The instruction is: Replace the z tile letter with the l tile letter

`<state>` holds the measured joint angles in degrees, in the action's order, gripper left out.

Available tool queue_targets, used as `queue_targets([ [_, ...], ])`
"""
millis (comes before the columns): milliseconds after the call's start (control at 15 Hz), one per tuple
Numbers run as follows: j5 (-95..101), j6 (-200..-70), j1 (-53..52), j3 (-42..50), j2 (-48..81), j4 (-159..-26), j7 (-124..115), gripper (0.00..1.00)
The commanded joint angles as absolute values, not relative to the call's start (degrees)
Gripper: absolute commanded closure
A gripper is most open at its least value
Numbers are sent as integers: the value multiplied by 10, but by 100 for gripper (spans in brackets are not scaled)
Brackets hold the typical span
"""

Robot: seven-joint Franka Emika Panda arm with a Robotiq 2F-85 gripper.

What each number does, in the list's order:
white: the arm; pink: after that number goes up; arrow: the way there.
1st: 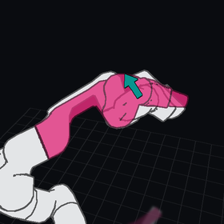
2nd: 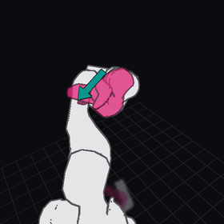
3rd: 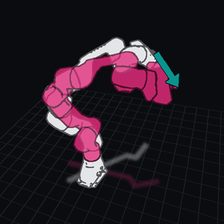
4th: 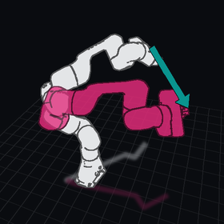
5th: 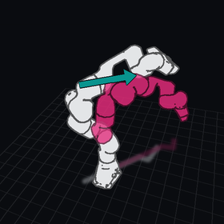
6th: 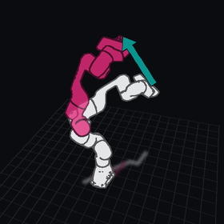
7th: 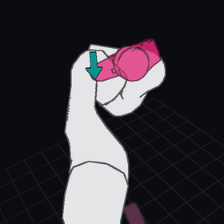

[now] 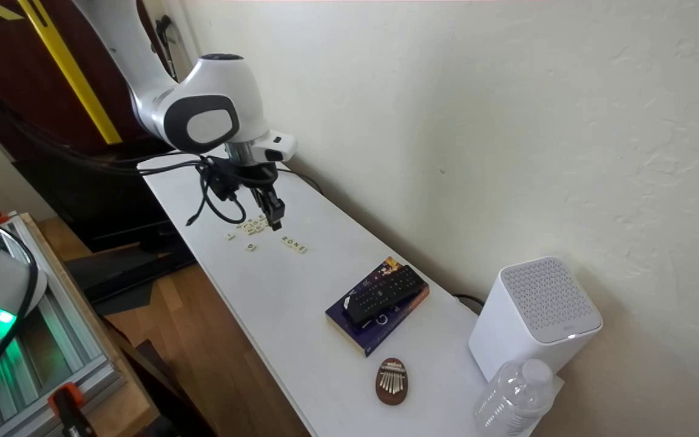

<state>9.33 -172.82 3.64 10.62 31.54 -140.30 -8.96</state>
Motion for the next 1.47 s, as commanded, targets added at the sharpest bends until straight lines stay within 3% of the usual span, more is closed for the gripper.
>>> queue_targets([
  [0, 62, -1741, 49, 86, 362, -1369, -53, 100],
  [1400, 29, -1749, 98, 22, 438, -1296, -18, 100],
])
